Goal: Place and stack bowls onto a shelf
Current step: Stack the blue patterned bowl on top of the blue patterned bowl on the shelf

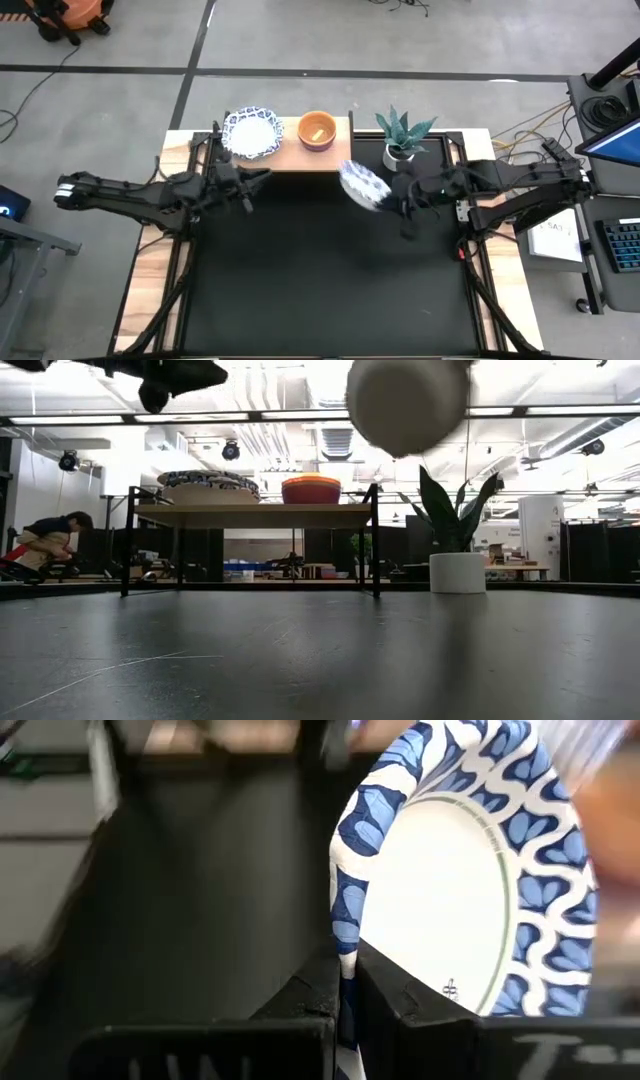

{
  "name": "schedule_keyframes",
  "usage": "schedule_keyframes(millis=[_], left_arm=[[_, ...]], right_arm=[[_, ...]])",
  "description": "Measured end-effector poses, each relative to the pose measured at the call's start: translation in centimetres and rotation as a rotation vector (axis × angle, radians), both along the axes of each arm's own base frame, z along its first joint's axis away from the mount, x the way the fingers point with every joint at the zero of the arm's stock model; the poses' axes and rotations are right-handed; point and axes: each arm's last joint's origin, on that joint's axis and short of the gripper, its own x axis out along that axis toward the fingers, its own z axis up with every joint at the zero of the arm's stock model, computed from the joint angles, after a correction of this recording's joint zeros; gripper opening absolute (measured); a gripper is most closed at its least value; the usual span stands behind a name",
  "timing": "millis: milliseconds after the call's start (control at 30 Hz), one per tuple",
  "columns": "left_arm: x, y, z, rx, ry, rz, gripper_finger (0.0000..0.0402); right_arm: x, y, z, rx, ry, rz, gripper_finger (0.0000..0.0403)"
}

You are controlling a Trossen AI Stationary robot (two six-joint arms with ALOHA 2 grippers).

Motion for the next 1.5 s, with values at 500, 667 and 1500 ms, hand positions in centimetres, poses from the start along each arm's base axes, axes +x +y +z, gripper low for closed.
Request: schedule_keyframes(millis=[500,667,1500], left_arm=[[-4.2,-0.2,-0.1,0.065,-0.438,-0.169,0.0036],[-5.3,-0.4,0.1,0.092,-0.491,-0.275,0.0036],[-7.8,-0.2,-1.0,0.089,-0.527,-0.291,0.0036]], right_arm=[[12.4,-5.9,1.8,-0.478,-0.318,-0.033,0.0009],[16.1,-9.1,0.1,-0.568,-0.251,-0.049,0.0009],[27.0,-15.5,-3.2,-0.604,-0.203,-0.052,0.0072]])
